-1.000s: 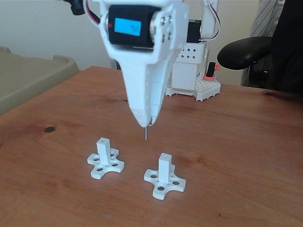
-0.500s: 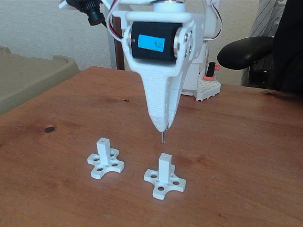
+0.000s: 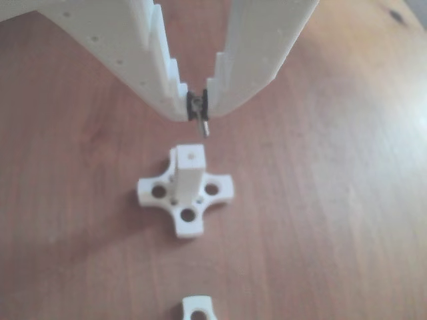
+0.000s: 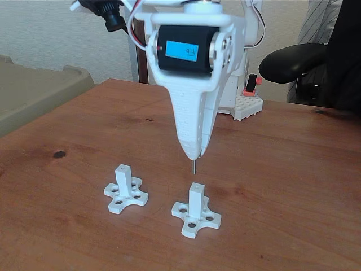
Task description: Grab the screw and set it in the hole.
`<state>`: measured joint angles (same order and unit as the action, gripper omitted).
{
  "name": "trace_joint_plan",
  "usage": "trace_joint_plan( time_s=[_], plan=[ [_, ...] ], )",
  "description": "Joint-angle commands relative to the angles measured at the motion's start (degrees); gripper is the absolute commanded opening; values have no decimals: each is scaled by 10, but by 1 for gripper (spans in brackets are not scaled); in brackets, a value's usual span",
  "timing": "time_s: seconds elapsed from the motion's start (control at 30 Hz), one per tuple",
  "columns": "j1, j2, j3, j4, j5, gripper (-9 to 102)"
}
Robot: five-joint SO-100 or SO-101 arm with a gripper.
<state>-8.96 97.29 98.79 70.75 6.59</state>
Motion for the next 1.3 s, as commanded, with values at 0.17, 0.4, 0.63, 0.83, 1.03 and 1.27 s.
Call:
trace_joint_plan(
  time_s=[0.17,0.4,0.63,0.83,1.03,1.27],
  plan=[
    [-7,24,-7,-7,5,-4],
    [-7,17,-7,-10,5,-4],
    [-8,5,-7,-12,5,-4],
    [-9,0,-6,-15,5,-4],
    [-9,-4,-6,-15,6,-4],
    [-12,-8,-6,-14,6,-4]
  ],
)
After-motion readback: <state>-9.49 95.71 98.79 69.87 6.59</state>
